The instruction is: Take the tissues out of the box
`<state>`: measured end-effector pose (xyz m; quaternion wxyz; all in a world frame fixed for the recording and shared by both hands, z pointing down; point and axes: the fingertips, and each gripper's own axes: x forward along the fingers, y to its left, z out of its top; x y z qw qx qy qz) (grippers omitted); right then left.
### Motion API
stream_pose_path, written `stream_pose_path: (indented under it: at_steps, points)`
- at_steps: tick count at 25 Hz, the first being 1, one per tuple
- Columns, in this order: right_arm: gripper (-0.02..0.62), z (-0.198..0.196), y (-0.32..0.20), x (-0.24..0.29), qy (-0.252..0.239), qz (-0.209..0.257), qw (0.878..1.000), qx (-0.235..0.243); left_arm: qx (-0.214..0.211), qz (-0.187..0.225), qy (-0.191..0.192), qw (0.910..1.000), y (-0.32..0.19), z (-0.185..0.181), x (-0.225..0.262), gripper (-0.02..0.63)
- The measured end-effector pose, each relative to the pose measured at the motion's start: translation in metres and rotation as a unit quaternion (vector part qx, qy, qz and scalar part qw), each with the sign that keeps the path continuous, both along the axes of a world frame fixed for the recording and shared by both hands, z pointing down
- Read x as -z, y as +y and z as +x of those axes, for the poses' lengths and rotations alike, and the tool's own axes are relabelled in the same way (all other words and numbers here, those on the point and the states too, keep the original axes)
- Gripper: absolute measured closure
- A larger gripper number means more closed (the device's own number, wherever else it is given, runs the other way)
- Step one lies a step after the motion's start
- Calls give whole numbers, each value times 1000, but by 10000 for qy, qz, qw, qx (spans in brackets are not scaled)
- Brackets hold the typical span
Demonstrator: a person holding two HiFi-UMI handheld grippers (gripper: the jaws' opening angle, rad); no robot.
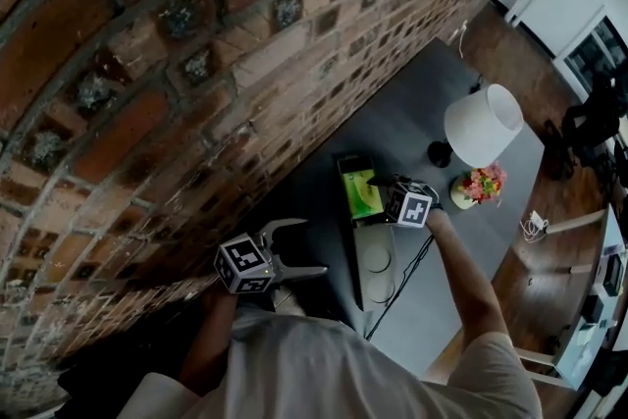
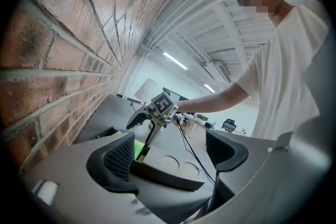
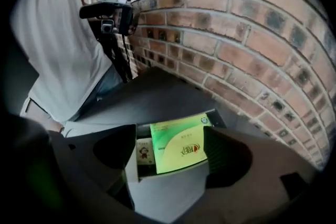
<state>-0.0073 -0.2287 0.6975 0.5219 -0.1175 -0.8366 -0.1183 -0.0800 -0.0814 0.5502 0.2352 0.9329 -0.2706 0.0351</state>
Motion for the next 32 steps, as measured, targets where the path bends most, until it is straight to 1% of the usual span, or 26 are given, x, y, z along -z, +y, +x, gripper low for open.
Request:
stream_pose_path:
  at_steps: [1,2,3,4,5,8,11,15,18,21,24,29,30,32]
  points:
    - [174,1,-2,-4,162,27,9998,132,-22,16,4,10000,-1,2,0,198]
    - [143,1,-5,-8,296,42,9993,205,-42,28,14,10000,-2,4,1,198]
    - [80,1,-9,-11,401,75,9989,229,-53,26,21,10000,-4,5,1,198]
    - [-13,-1,-14,-13,484,150,9985,226,-56,9,13,10000,-5,5,0,198]
    - [-21,-3,-19,-15,548,261,9979,218,-57,-19,-17,10000,-6,5,-1,198]
    - [-23,-6,-27,-21,826,540,9945,338,-69,-74,-175,9998,-8,4,-7,198]
    - [-23,-3,-24,-39,1284,489,9885,627,-125,-78,-330,9993,-9,4,-12,198]
    - [-23,-7,-21,-58,1613,444,9823,841,-298,-38,-606,9977,-4,9,-15,198]
    - [-23,-9,-24,-77,1795,563,9778,925,-361,-43,-696,9969,-3,11,-18,198]
    - [-25,-11,-28,-83,1869,577,9759,966,-284,-63,-583,9979,-7,9,-18,198]
    - [-26,-13,-27,-85,1801,531,9778,931,-232,-53,-454,9987,-10,8,-17,198]
    - [-21,-14,-28,-87,1802,573,9778,905,-239,-5,-492,9985,-11,9,-15,198]
    - [-13,-13,-27,-85,1795,592,9780,882,-239,6,-482,9986,-10,10,-14,198]
    - [33,-12,-26,-82,1769,629,9790,797,-249,31,-464,9986,-9,9,-11,198]
